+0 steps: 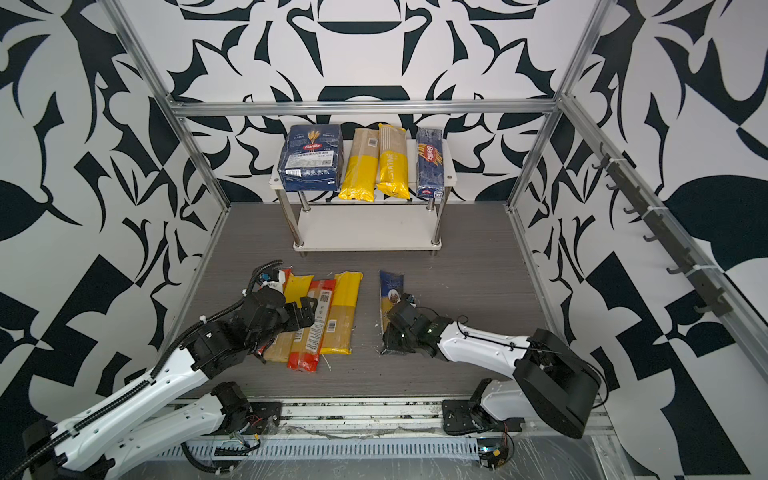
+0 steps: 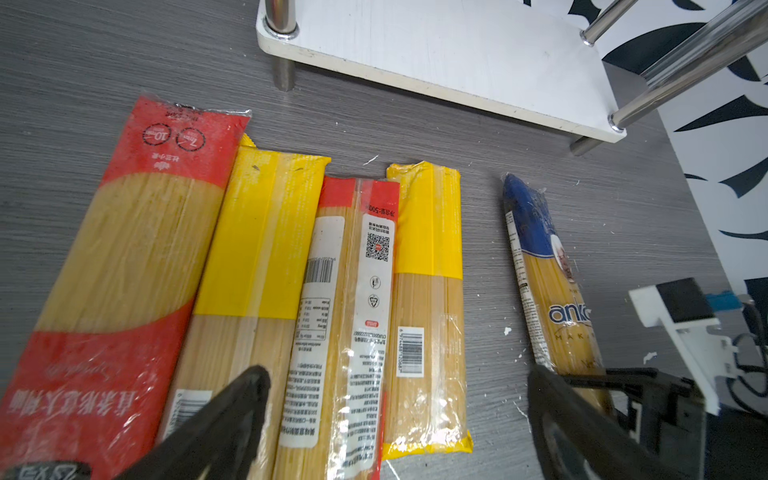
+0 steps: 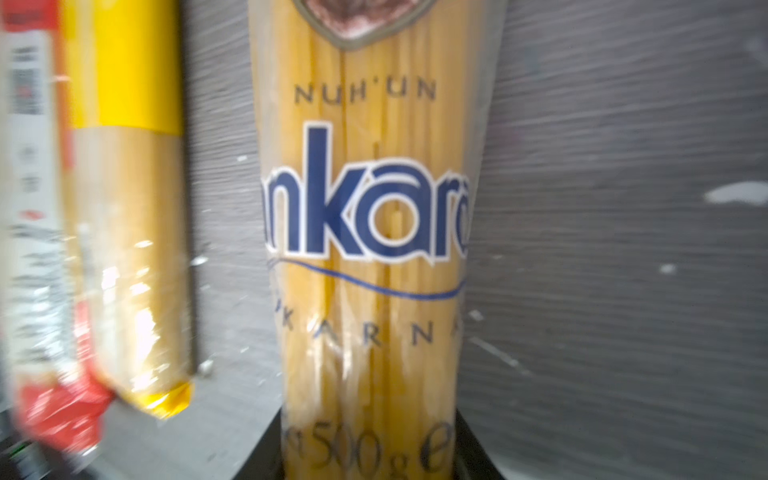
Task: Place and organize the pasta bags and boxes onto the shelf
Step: 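Lift the Ankara bag upright with the right gripper toward the shelf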
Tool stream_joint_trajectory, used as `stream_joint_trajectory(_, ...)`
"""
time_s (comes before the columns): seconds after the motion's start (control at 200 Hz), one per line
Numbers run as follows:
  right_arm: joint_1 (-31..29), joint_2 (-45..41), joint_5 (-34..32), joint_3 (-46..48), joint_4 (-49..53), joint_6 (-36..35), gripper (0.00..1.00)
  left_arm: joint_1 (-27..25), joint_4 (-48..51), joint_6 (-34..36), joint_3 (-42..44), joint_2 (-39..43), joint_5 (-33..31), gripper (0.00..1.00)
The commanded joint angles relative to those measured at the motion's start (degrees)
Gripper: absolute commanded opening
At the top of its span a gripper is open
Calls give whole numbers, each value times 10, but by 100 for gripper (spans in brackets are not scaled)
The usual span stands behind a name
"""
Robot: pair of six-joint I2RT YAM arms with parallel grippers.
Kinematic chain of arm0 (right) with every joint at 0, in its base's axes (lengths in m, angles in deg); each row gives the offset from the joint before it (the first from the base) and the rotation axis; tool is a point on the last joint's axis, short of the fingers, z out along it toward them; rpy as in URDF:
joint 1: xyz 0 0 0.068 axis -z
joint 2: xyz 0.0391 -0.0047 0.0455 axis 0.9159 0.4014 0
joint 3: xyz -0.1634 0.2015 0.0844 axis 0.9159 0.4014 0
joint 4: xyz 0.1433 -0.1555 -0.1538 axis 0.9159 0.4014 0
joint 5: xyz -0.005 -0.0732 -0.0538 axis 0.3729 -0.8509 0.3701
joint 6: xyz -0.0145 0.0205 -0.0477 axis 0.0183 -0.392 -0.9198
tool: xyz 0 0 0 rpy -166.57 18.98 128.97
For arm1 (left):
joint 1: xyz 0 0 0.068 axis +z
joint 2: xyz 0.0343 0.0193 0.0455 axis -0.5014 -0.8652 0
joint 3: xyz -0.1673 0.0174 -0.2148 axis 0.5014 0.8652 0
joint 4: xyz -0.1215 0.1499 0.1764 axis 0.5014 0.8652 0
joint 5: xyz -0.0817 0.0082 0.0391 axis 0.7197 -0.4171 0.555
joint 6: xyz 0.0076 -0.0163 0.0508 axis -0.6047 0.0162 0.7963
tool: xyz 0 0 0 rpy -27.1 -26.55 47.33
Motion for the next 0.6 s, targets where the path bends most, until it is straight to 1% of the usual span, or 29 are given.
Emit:
stream_joint_trajectory(0.0, 6, -30, 56, -29, -70, -9, 20, 3, 24, -4, -21, 5, -14, 99)
stream_joint_trajectory(0.205, 11, -40, 84, -64, -80, -26, 19, 10, 29, -16, -19, 21, -18, 99)
stream_joint_trajectory(0.3, 19, -41, 100, -67, -101, -24, 18, 13, 37, -19, -18, 26, -21, 99)
stream_joint_trajectory(0.505, 44, -19, 160, -53, -198, 4, 18, 20, 52, -18, -25, 32, -31, 99)
stream_joint_trajectory(0.595, 55, 0, 192, -48, -253, 26, 16, 23, 57, -16, -28, 33, -33, 100)
